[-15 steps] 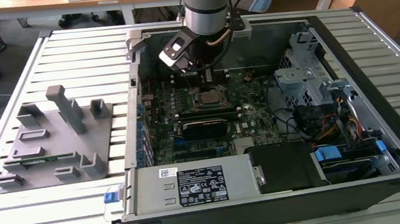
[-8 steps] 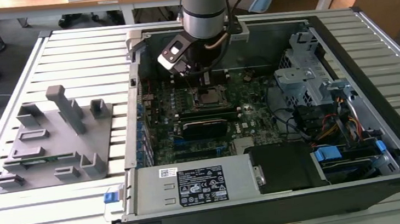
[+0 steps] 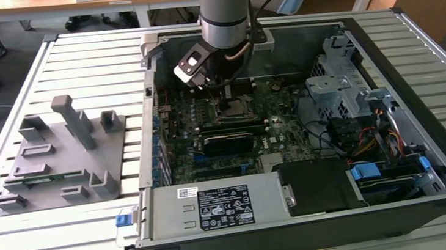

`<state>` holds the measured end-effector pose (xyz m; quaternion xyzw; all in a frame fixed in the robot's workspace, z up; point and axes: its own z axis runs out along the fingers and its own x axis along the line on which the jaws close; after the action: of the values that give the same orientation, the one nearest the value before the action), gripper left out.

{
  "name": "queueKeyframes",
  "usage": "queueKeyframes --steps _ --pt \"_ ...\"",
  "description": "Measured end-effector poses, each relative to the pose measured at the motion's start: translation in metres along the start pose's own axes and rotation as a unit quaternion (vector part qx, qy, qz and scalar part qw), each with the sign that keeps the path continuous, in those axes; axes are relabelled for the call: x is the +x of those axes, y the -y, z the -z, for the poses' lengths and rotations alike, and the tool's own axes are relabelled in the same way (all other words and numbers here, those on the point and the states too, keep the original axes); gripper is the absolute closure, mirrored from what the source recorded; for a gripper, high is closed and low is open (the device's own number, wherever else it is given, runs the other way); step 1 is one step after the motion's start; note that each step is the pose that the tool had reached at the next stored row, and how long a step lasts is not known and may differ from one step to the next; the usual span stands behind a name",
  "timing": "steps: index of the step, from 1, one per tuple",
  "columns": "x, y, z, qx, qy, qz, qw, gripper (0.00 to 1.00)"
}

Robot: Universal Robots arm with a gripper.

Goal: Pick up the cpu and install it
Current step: 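Close the cpu cover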

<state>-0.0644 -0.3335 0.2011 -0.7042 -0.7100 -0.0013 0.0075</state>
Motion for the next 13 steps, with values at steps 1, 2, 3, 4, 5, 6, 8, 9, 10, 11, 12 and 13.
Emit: queueKeyframes --steps 1,2,3,4,5,6,8,9,10,11,12,13 --pt "0.0000 0.0000 -0.0009 0.0000 0.0000 0.000 1.0000 0.89" --pt "0.0000 0.0000 -0.0013 0.0000 0.0000 0.000 1.0000 0.89" --pt "0.0000 0.0001 -0.0012 0.0000 0.0000 0.000 1.0000 0.89" --pt "-0.0001 0.0001 -0.0006 -0.0003 0.0002 0.000 1.0000 0.89" --pt "0.0000 0.0001 0.0015 -0.0009 0.0000 0.000 1.0000 0.89" --pt "0.0001 0.0001 0.0048 -0.0013 0.0000 0.000 1.0000 0.89" --pt "0.0002 0.0001 0.0124 -0.0018 0.0000 0.000 1.0000 0.89" --pt "0.0002 0.0002 0.0143 -0.0019 0.0001 0.000 1.0000 0.89" --pt "0.0002 0.0001 0.0145 -0.0019 0.0002 0.000 1.0000 0.89" --pt "0.0002 -0.0004 0.0145 -0.0020 0.0002 0.000 1.0000 0.89" --pt "0.0002 -0.0021 0.0145 -0.0018 0.0003 0.000 1.0000 0.89" --pt "0.0002 -0.0043 0.0146 -0.0016 0.0004 0.000 1.0000 0.89"
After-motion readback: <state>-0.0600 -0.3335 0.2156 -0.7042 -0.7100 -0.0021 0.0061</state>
